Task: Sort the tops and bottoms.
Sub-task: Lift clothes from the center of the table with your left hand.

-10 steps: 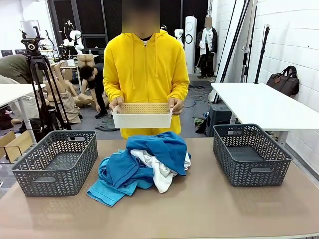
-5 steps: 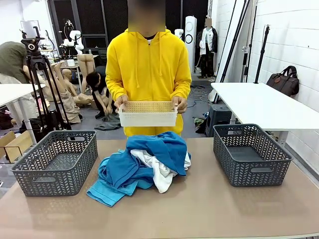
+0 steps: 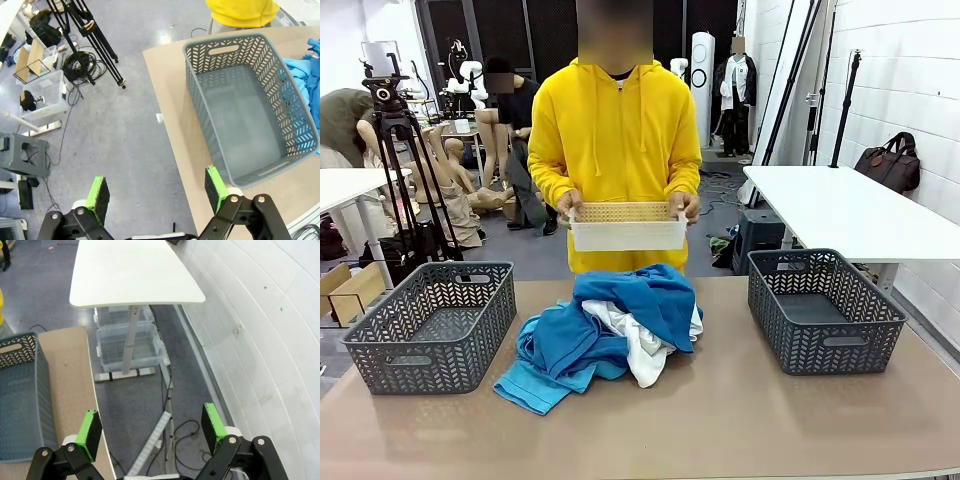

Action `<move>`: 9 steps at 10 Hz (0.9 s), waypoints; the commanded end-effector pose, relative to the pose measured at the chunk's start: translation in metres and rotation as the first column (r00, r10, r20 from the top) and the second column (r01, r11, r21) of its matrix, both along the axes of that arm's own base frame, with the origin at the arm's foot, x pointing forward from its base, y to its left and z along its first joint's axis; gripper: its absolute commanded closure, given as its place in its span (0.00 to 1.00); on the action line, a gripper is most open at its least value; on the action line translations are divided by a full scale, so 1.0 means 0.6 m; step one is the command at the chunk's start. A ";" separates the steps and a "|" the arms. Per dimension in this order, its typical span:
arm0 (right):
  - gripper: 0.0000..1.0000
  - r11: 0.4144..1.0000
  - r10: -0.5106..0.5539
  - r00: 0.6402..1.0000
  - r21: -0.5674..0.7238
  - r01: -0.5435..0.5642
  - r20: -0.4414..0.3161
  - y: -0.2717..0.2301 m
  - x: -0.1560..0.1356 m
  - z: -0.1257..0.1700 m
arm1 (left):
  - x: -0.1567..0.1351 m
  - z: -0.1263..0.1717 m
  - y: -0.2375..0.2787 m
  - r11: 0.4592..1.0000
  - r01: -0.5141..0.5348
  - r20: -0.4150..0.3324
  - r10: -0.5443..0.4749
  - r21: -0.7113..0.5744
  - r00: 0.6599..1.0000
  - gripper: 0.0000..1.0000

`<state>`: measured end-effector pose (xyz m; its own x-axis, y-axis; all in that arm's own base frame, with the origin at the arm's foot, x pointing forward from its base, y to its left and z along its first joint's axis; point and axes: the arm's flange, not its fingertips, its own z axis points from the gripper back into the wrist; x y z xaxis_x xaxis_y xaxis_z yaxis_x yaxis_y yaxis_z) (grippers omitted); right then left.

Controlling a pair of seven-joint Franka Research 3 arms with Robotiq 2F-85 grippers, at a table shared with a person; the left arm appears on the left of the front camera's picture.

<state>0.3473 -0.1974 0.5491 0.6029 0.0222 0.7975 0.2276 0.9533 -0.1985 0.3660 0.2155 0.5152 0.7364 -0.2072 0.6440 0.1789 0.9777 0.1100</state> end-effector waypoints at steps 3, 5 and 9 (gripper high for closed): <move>0.00 1.000 0.001 1.000 -0.005 -0.001 -0.013 0.000 -0.002 -0.002 | -0.003 -0.002 0.005 1.000 0.007 0.004 -0.007 0.000 1.000 0.00; 0.00 1.000 0.001 1.000 -0.005 -0.001 -0.013 0.000 -0.002 -0.002 | -0.003 -0.002 0.005 1.000 0.007 0.004 -0.007 0.000 1.000 0.00; 0.00 1.000 0.001 1.000 -0.005 -0.001 -0.013 0.000 -0.002 -0.002 | -0.003 -0.002 0.005 1.000 0.007 0.004 -0.007 0.000 1.000 0.00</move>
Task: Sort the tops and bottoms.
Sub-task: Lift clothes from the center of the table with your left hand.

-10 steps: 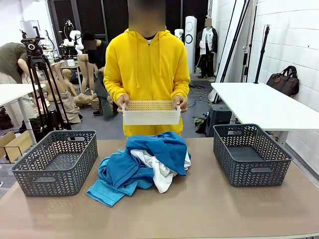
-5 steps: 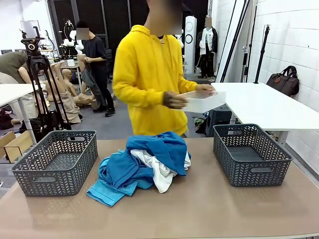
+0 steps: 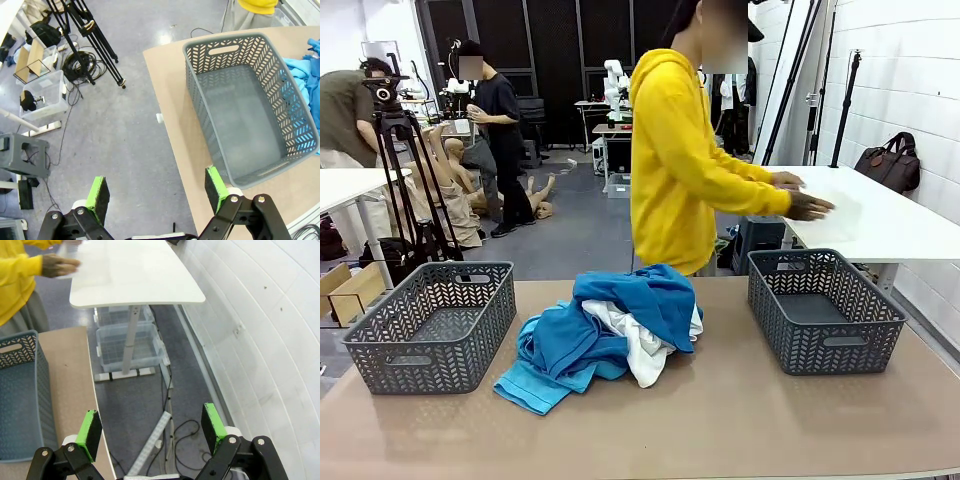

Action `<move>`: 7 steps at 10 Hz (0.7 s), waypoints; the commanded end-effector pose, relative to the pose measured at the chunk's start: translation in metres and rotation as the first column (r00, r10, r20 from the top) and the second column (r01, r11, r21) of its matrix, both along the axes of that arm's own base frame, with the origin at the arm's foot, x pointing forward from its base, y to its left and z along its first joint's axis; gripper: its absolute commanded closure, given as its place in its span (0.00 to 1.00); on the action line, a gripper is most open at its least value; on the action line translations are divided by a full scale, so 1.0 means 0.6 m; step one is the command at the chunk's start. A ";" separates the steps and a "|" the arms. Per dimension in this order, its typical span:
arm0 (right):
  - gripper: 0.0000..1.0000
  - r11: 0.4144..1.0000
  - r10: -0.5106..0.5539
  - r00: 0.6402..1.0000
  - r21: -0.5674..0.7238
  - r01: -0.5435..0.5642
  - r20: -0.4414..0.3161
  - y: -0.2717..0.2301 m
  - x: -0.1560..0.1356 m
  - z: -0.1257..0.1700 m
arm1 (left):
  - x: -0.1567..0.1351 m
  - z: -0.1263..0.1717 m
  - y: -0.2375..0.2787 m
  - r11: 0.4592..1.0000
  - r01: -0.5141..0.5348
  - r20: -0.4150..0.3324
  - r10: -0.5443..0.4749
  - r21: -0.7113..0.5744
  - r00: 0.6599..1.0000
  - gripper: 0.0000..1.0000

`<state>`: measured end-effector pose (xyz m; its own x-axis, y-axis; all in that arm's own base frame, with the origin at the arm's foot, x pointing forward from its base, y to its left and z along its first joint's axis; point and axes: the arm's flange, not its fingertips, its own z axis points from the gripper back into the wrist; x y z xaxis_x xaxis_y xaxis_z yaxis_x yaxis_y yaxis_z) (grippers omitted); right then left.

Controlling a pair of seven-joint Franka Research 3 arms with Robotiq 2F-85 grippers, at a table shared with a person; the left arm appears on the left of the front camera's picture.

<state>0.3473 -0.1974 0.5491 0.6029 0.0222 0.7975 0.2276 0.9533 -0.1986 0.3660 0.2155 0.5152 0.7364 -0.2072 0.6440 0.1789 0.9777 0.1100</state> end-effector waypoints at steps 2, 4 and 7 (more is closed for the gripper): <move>0.00 1.000 0.001 1.000 -0.005 -0.001 -0.013 0.000 -0.002 -0.002 | -0.003 -0.002 0.005 1.000 0.007 0.004 -0.007 0.000 1.000 0.00; 0.00 1.000 0.001 1.000 -0.005 -0.001 -0.013 0.000 -0.002 -0.002 | -0.003 -0.002 0.005 1.000 0.007 0.004 -0.007 0.000 1.000 0.00; 0.00 1.000 0.001 1.000 -0.005 -0.001 -0.013 0.000 -0.002 -0.002 | -0.003 -0.002 0.005 1.000 0.007 0.004 -0.007 0.000 1.000 0.00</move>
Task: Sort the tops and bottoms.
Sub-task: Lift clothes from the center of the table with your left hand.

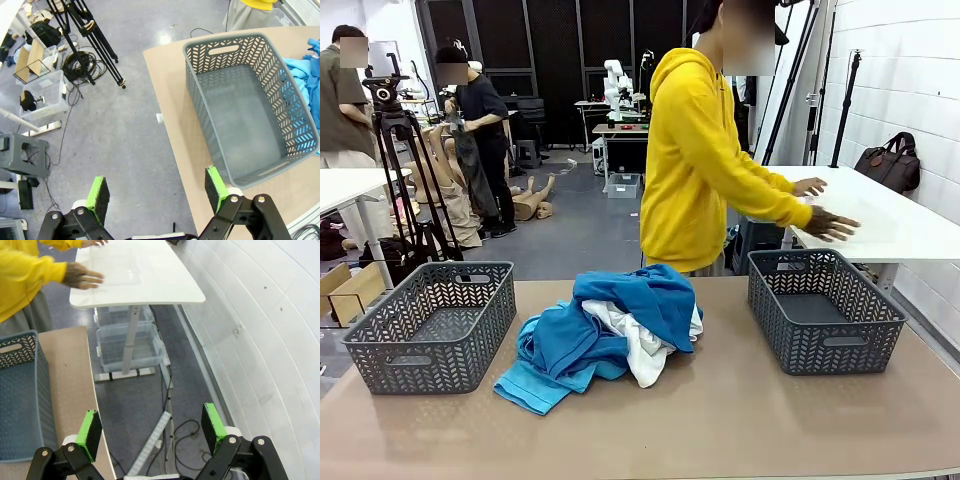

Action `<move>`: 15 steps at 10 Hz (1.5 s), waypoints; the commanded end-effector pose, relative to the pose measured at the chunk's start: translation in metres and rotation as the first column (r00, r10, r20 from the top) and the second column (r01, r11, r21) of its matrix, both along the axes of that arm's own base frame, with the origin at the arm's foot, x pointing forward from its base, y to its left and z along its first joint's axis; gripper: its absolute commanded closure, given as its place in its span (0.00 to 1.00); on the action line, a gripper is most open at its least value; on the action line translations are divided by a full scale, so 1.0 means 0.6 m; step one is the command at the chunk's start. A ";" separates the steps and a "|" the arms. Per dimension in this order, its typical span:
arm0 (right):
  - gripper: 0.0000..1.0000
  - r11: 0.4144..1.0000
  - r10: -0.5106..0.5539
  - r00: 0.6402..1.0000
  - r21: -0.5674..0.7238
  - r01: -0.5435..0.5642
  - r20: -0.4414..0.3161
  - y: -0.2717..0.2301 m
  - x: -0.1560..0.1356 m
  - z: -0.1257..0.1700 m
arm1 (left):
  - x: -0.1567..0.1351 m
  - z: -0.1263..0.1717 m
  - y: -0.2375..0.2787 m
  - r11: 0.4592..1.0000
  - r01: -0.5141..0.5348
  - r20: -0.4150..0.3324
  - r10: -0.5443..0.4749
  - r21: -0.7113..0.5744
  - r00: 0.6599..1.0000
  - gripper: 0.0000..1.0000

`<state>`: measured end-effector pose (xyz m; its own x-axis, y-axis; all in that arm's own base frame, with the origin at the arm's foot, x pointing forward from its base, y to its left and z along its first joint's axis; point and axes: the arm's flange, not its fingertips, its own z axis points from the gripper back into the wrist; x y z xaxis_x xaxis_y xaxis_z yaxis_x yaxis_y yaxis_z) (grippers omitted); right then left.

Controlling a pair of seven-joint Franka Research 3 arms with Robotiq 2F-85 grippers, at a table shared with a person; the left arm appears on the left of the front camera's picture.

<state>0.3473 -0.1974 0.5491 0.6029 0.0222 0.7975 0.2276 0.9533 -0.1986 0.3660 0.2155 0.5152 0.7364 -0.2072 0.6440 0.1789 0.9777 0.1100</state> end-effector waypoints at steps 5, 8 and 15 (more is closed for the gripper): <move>0.00 1.000 0.001 1.000 -0.005 -0.001 -0.013 0.000 -0.002 -0.002 | -0.003 -0.002 0.005 1.000 0.007 0.004 -0.007 0.000 1.000 0.00; 0.00 1.000 0.001 1.000 -0.005 -0.001 -0.013 0.000 -0.002 -0.002 | -0.003 -0.002 0.005 1.000 0.007 0.004 -0.007 0.000 1.000 0.00; 0.00 1.000 0.001 1.000 -0.005 -0.001 -0.013 0.000 -0.002 -0.002 | 0.011 0.081 -0.030 0.993 0.113 0.107 -0.111 -0.013 0.988 0.00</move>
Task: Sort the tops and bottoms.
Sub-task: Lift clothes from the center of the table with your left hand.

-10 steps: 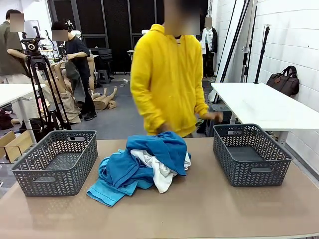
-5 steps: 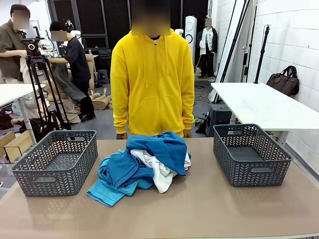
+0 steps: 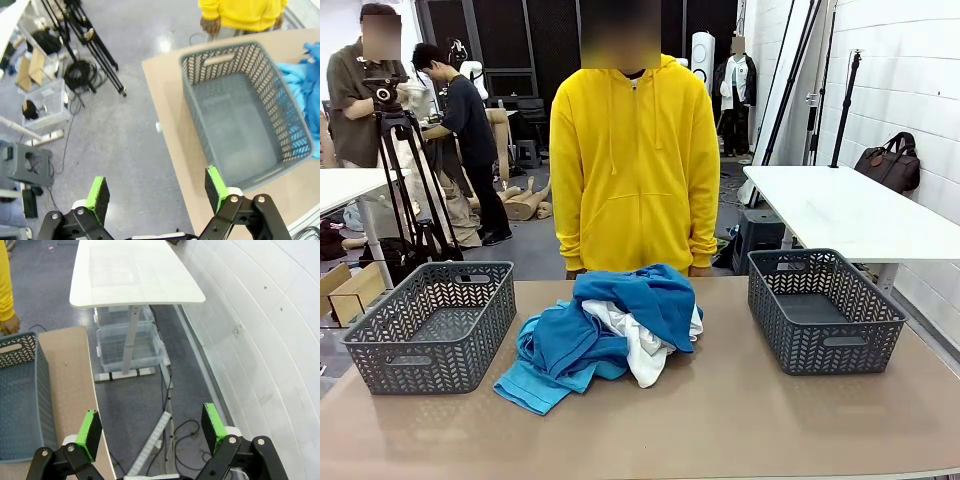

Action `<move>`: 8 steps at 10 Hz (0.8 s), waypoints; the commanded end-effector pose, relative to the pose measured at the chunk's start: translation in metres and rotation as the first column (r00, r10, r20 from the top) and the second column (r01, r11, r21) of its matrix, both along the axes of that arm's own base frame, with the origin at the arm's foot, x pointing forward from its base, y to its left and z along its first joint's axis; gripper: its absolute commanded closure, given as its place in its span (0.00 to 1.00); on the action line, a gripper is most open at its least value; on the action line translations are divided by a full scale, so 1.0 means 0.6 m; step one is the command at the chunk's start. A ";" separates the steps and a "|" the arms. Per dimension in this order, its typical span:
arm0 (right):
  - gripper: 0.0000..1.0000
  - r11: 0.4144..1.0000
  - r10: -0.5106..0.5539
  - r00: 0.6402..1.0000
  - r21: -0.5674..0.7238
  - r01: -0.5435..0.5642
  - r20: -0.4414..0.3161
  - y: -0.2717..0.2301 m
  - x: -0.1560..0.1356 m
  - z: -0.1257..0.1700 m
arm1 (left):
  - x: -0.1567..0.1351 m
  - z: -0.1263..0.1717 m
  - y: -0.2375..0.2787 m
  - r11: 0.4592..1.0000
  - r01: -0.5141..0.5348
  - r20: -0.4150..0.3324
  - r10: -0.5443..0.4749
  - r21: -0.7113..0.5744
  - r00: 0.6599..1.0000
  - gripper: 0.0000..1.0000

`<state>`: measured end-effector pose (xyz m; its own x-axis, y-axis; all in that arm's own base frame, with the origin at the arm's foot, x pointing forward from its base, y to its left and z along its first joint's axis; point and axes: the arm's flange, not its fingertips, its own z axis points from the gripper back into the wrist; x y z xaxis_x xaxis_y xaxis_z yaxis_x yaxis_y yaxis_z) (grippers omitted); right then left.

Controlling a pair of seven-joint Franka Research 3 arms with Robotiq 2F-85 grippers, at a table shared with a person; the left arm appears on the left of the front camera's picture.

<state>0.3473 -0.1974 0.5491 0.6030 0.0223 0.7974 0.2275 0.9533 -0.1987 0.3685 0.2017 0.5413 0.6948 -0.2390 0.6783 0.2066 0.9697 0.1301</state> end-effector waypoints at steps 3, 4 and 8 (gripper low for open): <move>0.00 1.000 0.001 1.000 -0.005 -0.001 -0.013 0.000 -0.002 -0.002 | 0.054 0.149 -0.127 0.951 0.303 0.151 -0.309 0.060 0.939 0.00; 0.00 1.000 0.001 1.000 -0.005 -0.001 -0.013 0.000 -0.002 -0.002 | 0.077 0.165 -0.200 0.902 0.425 0.132 -0.431 0.075 0.892 0.00; 0.00 1.000 0.001 1.000 -0.005 -0.001 -0.013 0.000 -0.002 -0.002 | 0.137 0.073 -0.529 0.614 0.788 -0.189 -0.771 0.034 0.609 0.00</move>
